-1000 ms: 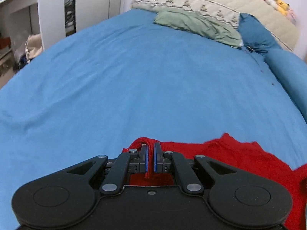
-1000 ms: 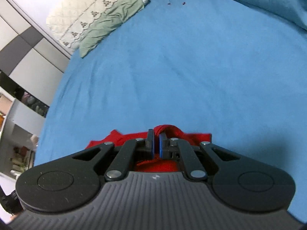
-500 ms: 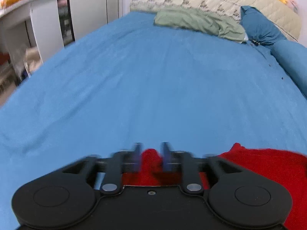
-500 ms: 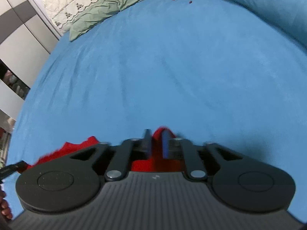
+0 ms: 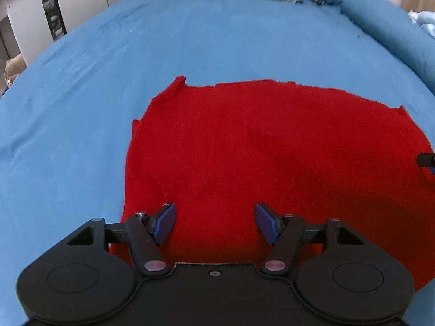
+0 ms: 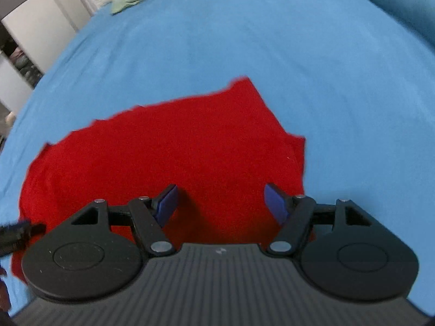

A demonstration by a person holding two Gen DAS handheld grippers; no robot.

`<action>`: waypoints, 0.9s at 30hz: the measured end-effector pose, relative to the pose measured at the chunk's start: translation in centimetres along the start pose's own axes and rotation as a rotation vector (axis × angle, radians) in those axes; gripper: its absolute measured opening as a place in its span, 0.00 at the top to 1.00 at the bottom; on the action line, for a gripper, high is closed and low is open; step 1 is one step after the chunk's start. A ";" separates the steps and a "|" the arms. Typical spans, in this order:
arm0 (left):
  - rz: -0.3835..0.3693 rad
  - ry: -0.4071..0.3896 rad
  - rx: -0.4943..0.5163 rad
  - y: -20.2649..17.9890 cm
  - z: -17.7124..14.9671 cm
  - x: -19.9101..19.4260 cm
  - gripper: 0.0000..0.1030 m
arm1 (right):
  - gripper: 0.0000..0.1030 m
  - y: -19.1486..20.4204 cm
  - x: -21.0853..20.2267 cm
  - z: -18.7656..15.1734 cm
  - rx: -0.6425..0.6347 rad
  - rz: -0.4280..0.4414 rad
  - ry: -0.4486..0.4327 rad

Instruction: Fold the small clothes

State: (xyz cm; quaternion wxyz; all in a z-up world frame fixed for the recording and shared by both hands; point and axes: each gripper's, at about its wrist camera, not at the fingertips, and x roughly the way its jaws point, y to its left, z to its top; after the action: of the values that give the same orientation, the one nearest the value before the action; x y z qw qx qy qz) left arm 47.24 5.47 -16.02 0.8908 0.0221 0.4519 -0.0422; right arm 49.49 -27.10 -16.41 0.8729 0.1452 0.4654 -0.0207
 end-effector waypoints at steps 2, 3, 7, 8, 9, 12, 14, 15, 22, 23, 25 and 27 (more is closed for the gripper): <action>0.009 0.006 0.003 -0.3 0.1 0.0 0.28 | 0.15 0.4 0.3 -0.4 -0.035 -0.025 -0.018; 0.017 0.012 0.008 -0.5 0.2 0.0 0.28 | 0.13 1.0 0.4 -0.4 -0.064 -0.039 -0.018; 0.052 0.032 0.037 -1.1 1.1 -1.2 0.28 | 0.11 1.4 -0.5 -0.2 -0.089 -0.040 -0.018; 0.060 0.029 0.047 -1.4 1.2 -2.0 0.28 | 0.11 0.9 -1.4 0.0 -0.061 -0.017 -0.019; 0.061 0.027 0.059 -1.7 1.4 -2.9 0.28 | 0.11 0.6 -2.5 0.0 -0.038 0.010 -0.022; 0.054 0.004 0.114 -3.2 1.3 -6.1 0.20 | 0.11 0.1 -6.2 0.4 -0.016 0.016 -0.027; 0.047 0.001 0.136 -4.4 1.0 -7.4 0.03 | 0.11 -1.0 -8.8 -0.6 -0.023 0.005 -0.009; 0.041 0.000 0.144 -5.1 0.8 -7.9 0.02 | 0.11 -1.3 -9.6 -1.1 -0.037 -0.007 0.005; 0.012 0.032 0.121 -9.2 1.7 -5.8 0.02 | 0.13 -3.5 -9.5 -5.0 -0.121 -0.058 0.057; 0.006 0.037 0.116 -9.8 1.9 -5.0 0.02 | 0.14 -3.7 -8.9 -5.4 -0.126 -0.057 0.052; 0.007 0.060 0.108 -10.9 2.1 -3.2 0.02 | 0.16 -4.0 -7.5 -5.9 -0.138 -0.060 0.044; 0.007 0.101 0.092 -11.5 2.1 -1.4 0.02 | 0.21 -4.4 -6.7 -6.4 -0.138 -0.061 0.043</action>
State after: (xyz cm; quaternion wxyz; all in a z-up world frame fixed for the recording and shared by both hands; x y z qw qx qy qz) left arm 46.99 -6.07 -13.70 0.8650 0.0670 0.4938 -0.0586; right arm 39.79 -30.22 -15.34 0.8695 0.0709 0.4887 -0.0120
